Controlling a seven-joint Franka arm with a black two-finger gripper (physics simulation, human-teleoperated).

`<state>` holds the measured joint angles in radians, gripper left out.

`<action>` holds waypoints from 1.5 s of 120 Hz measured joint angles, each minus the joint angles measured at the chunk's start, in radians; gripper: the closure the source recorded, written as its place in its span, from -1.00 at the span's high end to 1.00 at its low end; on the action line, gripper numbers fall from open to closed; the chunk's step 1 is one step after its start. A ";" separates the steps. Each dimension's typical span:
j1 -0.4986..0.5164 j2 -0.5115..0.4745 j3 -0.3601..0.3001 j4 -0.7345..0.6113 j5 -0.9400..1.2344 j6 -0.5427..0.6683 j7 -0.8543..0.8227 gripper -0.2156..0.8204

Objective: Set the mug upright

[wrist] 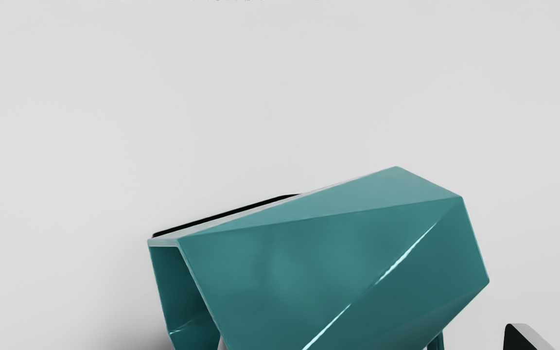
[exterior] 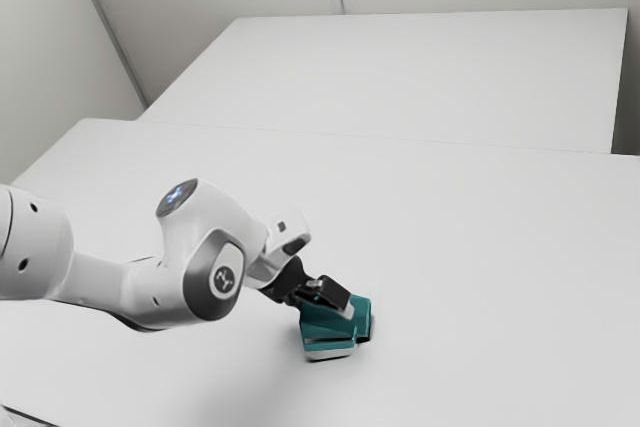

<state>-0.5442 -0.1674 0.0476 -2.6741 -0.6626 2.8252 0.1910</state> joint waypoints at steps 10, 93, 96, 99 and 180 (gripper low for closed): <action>0.000 0.001 -0.004 0.001 -0.001 0.010 0.003 0.49; 0.000 0.020 -0.083 0.103 0.010 0.044 0.016 -0.82; -0.001 0.022 -0.085 0.108 0.011 0.043 0.016 -0.83; -0.001 0.024 -0.086 0.111 0.010 0.042 0.016 -0.84; 0.120 0.030 0.188 0.372 0.387 -0.473 -0.017 -0.93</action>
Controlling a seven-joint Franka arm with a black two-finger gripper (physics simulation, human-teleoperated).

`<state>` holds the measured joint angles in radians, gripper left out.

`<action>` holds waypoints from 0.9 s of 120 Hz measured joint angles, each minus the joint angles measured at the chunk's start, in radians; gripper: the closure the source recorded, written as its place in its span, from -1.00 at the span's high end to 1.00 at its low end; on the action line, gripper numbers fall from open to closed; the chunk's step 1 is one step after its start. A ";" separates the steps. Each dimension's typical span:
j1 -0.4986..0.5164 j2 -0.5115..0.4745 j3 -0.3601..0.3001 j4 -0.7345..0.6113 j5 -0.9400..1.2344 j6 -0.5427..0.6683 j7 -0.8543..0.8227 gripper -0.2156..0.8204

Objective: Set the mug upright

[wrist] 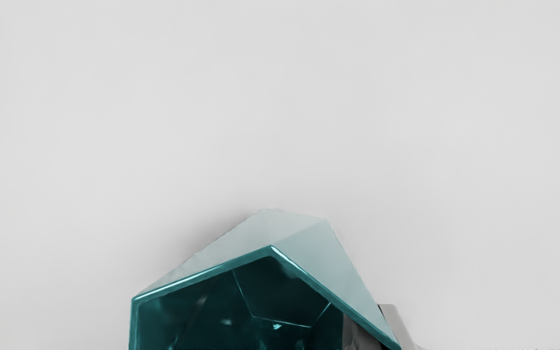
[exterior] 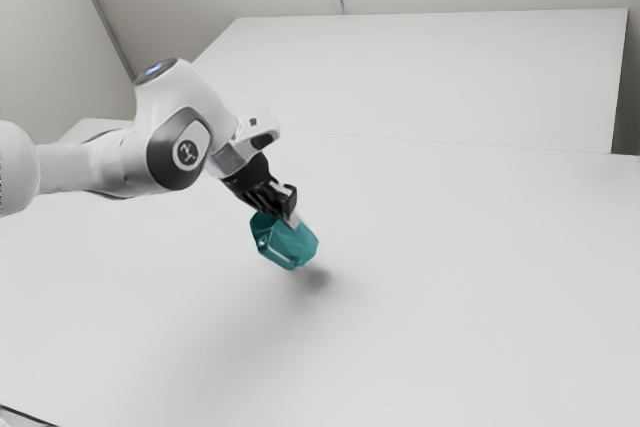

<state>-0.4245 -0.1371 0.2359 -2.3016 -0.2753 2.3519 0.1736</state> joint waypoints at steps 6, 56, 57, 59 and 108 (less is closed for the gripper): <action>0.036 0.036 0.002 0.051 0.047 -0.065 -0.007 -0.93; 0.077 0.249 0.052 0.258 0.321 -0.246 -0.063 -0.93; 0.077 0.251 0.053 0.259 0.323 -0.247 -0.064 -0.93; 0.077 0.253 0.054 0.260 0.326 -0.248 -0.066 -0.93; 0.079 0.290 0.075 0.261 0.352 -0.264 -0.100 -0.93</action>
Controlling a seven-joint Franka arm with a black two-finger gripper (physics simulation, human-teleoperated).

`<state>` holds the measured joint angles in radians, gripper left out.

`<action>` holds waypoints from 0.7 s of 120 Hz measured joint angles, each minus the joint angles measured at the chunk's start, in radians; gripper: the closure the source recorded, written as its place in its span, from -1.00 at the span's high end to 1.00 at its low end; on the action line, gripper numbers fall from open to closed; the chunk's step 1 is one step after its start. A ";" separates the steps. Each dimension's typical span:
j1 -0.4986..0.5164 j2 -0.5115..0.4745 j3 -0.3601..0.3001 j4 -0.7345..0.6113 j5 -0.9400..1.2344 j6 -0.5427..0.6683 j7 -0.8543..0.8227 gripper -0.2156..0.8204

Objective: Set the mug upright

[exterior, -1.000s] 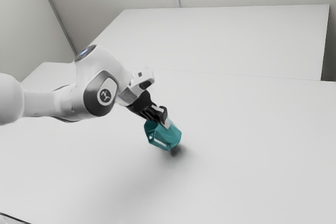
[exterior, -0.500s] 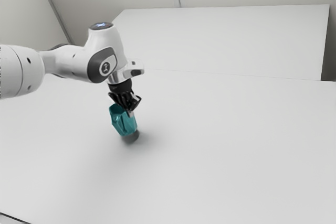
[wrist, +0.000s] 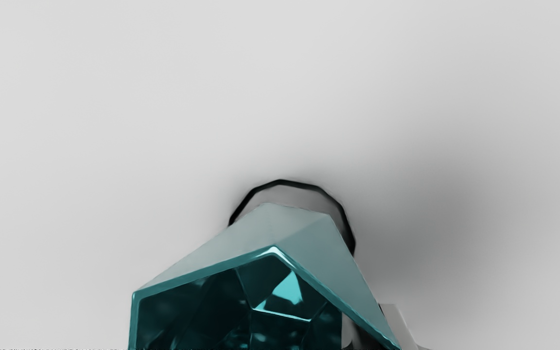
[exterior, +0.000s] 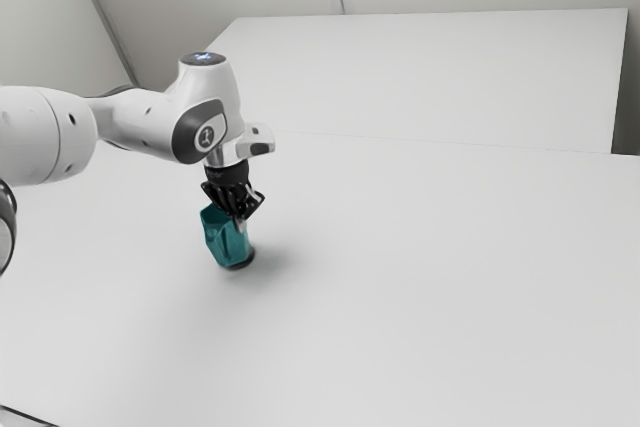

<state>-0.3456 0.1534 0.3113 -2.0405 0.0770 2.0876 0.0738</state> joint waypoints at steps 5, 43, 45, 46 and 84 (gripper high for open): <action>0.000 0.000 0.000 0.000 0.000 -0.002 -0.003 -0.93; 0.000 0.005 -0.001 0.000 -0.006 -0.027 -0.015 -0.44; 0.000 0.004 -0.001 0.000 -0.007 -0.029 -0.015 -0.37; 0.000 0.004 -0.001 0.000 -0.007 -0.030 -0.015 -0.33; -0.002 -0.076 -0.011 0.022 -0.020 -0.062 -0.019 0.38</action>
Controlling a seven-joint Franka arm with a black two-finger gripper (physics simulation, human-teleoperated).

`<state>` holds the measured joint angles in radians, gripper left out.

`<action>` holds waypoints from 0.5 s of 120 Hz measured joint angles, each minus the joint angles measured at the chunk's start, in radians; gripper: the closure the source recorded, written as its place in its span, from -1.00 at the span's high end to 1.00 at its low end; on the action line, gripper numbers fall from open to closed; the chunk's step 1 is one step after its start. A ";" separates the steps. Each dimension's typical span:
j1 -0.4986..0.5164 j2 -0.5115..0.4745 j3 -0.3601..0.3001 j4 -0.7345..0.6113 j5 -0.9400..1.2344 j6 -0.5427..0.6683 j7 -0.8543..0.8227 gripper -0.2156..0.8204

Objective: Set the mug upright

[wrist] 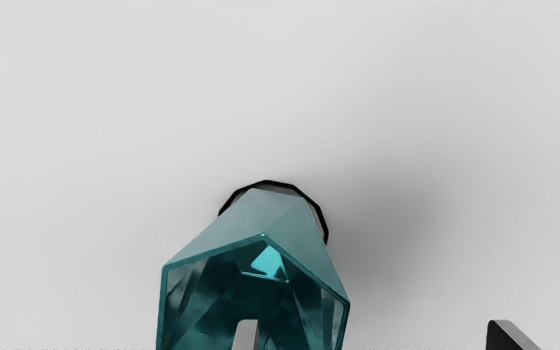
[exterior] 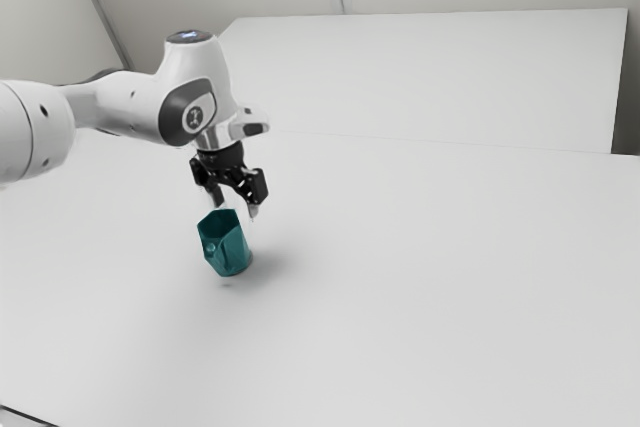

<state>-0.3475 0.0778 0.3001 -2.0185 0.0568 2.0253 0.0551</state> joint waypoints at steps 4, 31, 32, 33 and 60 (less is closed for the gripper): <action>0.000 -0.010 -0.001 0.029 0.000 -0.017 0.000 0.41; 0.135 -0.019 -0.152 0.331 0.000 -0.169 0.030 0.52; 0.139 -0.019 -0.158 0.339 0.000 -0.174 0.032 0.52; 0.143 -0.020 -0.163 0.346 0.000 -0.180 0.034 0.53; 0.151 -0.030 -0.182 0.431 -0.002 -0.291 0.089 0.56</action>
<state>-0.1961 0.0476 0.1180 -1.5873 0.0552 1.7344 0.1442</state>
